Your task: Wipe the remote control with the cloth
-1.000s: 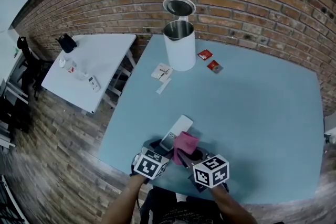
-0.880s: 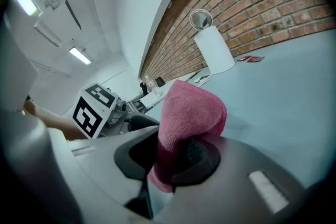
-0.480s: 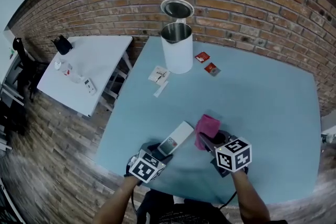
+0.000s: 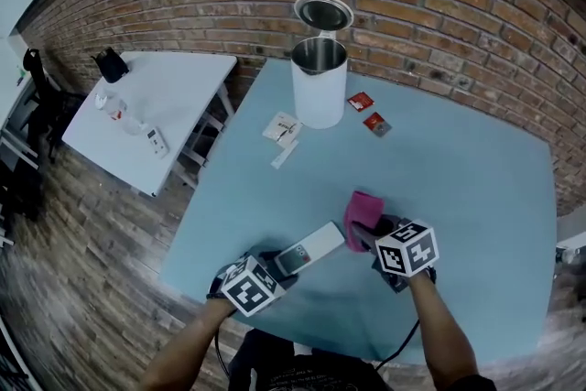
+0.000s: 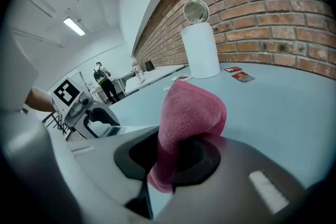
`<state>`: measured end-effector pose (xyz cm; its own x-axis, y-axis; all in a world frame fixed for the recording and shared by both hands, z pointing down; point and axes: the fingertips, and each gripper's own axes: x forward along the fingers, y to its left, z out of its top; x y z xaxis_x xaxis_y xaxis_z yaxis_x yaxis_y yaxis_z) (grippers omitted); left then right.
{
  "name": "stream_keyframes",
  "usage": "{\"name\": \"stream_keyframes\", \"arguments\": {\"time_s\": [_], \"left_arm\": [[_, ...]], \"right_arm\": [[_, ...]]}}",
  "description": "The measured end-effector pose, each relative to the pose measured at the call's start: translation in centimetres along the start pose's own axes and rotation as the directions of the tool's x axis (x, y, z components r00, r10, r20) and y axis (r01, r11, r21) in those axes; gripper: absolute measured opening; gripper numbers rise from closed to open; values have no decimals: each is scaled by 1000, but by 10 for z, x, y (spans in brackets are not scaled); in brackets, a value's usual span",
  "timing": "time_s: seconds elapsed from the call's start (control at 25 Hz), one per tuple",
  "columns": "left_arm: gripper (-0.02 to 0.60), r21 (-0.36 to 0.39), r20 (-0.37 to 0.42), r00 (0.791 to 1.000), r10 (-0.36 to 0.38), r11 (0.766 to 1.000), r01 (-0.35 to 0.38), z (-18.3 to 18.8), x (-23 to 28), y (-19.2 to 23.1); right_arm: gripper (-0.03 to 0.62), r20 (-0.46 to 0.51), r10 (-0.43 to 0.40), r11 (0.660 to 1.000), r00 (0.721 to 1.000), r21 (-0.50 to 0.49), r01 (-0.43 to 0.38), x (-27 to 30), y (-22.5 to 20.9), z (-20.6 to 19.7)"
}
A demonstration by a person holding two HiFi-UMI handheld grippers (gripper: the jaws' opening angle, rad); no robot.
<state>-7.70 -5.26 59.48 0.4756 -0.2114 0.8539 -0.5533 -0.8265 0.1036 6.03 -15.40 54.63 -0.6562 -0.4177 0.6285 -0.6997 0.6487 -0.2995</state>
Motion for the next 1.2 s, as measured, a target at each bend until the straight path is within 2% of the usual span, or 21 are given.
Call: {"name": "stream_keyframes", "arguments": {"time_s": [0.48, 1.2], "left_arm": [[278, 11, -5, 1000, -12, 1000, 12, 3, 2, -1], [278, 45, -12, 999, -39, 998, 39, 2, 4, -4]], "right_arm": [[67, -58, -18, 990, 998, -140, 10, 33, 4, 17], [69, -79, -65, 980, 995, -191, 49, 66, -2, 39]]}}
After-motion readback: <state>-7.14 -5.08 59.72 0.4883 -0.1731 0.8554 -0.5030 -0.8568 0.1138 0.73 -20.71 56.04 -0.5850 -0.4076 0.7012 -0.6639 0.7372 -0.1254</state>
